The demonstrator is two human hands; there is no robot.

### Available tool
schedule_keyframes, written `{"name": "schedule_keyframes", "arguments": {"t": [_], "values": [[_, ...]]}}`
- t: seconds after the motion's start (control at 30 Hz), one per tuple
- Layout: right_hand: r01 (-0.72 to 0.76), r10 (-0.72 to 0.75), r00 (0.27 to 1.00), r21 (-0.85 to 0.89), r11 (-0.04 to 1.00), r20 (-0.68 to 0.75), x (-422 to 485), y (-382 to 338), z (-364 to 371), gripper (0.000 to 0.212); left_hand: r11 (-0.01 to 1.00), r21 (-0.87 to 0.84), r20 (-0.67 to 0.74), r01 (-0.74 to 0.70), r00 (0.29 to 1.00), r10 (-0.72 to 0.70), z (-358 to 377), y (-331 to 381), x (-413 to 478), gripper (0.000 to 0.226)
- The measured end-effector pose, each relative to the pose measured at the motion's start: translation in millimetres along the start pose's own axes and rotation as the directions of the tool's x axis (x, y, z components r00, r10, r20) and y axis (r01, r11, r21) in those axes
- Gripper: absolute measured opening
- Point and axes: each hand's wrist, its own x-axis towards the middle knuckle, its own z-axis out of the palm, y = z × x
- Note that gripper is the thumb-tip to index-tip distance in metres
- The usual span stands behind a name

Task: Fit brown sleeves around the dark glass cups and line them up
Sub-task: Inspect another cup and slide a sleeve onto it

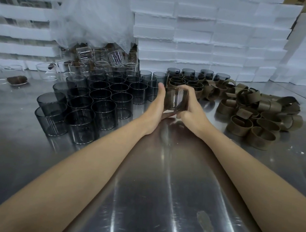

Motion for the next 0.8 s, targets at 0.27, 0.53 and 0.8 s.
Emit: {"name": "schedule_keyframes", "arguments": {"t": [0.27,0.53,0.8], "values": [[0.075,-0.09,0.996,-0.355,0.932,-0.026,0.9,-3.8,2.6,0.091,0.904,0.405,0.005,-0.134,0.99,0.144,1.0,-9.1,-2.1,0.078],[0.104,-0.101,0.994,-0.404,0.909,0.028,-7.1,-8.1,28.5,0.096,0.872,0.464,-0.027,-0.16,0.981,0.194,0.4,-9.8,-1.3,0.077],[-0.108,0.109,0.99,0.017,0.994,-0.087,5.4,-7.5,3.9,0.109,0.797,0.496,0.103,-0.345,0.935,0.34,1.5,-11.4,-7.9,0.036]]}}
